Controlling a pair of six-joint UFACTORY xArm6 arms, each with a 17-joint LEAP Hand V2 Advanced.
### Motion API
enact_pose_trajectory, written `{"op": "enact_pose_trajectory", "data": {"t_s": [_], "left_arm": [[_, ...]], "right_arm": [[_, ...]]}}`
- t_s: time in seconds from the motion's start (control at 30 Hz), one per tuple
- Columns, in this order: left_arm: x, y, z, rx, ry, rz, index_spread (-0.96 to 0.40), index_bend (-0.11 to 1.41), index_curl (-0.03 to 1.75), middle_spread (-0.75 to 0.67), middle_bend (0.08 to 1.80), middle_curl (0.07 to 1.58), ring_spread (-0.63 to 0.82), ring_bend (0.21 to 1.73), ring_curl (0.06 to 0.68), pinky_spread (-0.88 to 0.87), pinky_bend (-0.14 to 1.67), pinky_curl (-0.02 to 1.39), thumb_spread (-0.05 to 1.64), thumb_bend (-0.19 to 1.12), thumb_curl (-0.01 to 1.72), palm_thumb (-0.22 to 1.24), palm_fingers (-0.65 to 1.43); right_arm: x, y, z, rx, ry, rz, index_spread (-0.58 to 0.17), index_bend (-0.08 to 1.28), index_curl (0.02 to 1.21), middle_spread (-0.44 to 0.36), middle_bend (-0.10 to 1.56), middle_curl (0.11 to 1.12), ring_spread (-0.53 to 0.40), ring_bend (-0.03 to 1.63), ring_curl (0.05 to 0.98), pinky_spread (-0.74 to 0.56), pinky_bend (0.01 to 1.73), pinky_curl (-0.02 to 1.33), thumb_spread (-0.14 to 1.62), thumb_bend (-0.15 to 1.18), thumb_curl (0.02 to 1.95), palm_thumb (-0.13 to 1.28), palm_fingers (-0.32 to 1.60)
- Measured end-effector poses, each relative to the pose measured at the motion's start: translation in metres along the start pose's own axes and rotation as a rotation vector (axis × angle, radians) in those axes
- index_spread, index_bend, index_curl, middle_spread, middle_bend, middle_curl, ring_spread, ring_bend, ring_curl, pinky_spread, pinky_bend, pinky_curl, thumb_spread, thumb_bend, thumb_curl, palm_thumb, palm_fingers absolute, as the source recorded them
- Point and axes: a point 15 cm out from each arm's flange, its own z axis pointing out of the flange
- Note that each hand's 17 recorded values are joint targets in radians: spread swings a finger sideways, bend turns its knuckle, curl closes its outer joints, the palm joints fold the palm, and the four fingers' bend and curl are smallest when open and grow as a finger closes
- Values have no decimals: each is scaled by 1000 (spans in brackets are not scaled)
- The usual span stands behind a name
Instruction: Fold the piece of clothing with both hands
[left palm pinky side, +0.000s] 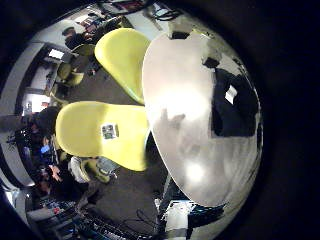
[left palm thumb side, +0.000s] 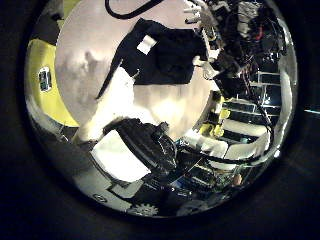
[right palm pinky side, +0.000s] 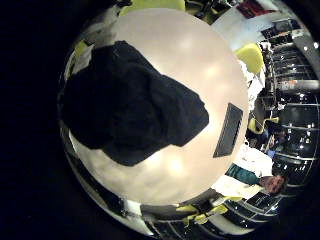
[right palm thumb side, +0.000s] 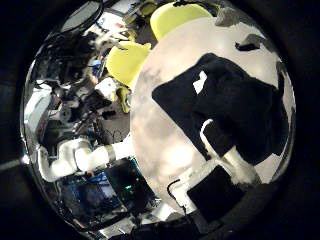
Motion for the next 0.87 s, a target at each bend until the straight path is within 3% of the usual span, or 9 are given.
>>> {"op": "enact_pose_trajectory", "data": {"t_s": [0.2, 0.37, 0.53, 0.67, 0.87], "left_arm": [[1, 3, 2, 0, 1, -4, -133, 190, 524, -111, 261, 540, -8, 642, 215, 127, 196, 368, 1353, -9, 340, 505, 410], [4, 2, 0, 1, 1, -4, -134, 191, 527, -116, 262, 542, -8, 642, 212, 126, 197, 365, 1354, -9, 343, 504, 410], [21, 0, -13, -3, -7, 13, -135, 192, 530, -113, 260, 543, -8, 642, 210, 126, 197, 363, 1349, -10, 345, 499, 412], [38, 2, -27, -28, -28, 11, -125, 180, 525, -101, 251, 543, 9, 647, 211, 136, 203, 365, 1296, -49, 307, 339, 388], [41, 8, -46, -43, -94, 14, -98, 163, 493, -58, 229, 533, 53, 666, 213, 178, 230, 371, 1163, -45, 254, 111, 343]], "right_arm": [[-19, -15, -42, 165, -160, -2, -392, 199, 428, -112, 420, 370, -117, 973, 397, 43, 914, 703, 1105, -18, 760, 801, 27], [-18, -7, -87, 227, -155, 5, -388, 202, 417, -115, 402, 361, -65, 872, 351, 190, 805, 635, 1098, -16, 750, 791, 41], [-8, 32, -96, 122, -129, 48, -378, 190, 401, -86, 391, 356, -3, 810, 320, 307, 724, 572, 1086, -14, 742, 796, 79], [37, 81, -102, 18, -61, 154, -368, 184, 389, -47, 376, 351, 58, 749, 293, 368, 652, 522, 1091, -38, 710, 730, 64], [62, 106, -104, -33, -9, 226, -338, 172, 366, 8, 337, 341, 143, 669, 257, 411, 570, 453, 1127, -36, 616, 548, 62]]}}
